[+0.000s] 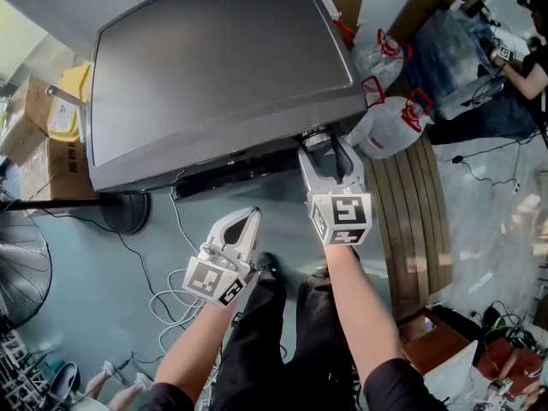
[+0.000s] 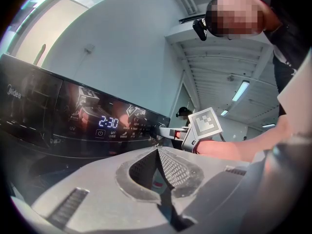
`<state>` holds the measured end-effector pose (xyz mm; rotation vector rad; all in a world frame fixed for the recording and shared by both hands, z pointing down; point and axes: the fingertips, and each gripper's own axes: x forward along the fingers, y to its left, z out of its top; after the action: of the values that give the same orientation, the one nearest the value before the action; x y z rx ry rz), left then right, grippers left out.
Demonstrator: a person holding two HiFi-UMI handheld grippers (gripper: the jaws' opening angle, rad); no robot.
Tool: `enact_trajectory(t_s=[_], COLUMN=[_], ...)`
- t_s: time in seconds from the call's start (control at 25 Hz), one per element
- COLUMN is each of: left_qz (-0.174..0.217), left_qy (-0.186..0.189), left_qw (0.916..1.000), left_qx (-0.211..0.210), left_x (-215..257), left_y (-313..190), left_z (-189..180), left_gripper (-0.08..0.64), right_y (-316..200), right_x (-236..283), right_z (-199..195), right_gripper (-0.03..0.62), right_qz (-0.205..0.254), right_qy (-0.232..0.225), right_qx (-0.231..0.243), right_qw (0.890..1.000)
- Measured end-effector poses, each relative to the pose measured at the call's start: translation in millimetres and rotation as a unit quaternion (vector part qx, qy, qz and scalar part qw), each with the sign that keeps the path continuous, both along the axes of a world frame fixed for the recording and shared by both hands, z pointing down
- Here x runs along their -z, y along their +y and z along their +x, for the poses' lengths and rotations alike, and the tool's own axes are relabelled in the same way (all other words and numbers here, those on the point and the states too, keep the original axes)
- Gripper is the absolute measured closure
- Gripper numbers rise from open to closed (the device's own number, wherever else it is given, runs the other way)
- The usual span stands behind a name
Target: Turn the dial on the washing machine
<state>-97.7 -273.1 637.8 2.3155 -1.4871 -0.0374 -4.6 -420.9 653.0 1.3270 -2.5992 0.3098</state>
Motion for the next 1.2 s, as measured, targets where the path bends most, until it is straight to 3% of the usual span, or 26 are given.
enact_trajectory(t_s=[0.56, 0.84, 1.2], left_qz=[0.009, 0.021, 0.034], left_qy=[0.001, -0.001, -0.001], left_qw=[0.9999, 0.9994, 0.9991], left_qx=[-0.012, -0.028, -0.027], left_x=[15, 49, 119], left_y=[-5, -5, 9], left_z=[0, 2, -15], left_gripper=[0.546, 0.546, 0.546], right_y=[14, 42, 105], right_x=[7, 31, 107], right_z=[9, 10, 7], right_gripper=[0.302, 0.305, 0.494], right_qz=[-0.019, -0.025, -0.023], right_qy=[-0.030, -0.033, -0.039], right_qx=[-0.015, -0.004, 0.004], right_qw=[0.999, 0.999, 0.999])
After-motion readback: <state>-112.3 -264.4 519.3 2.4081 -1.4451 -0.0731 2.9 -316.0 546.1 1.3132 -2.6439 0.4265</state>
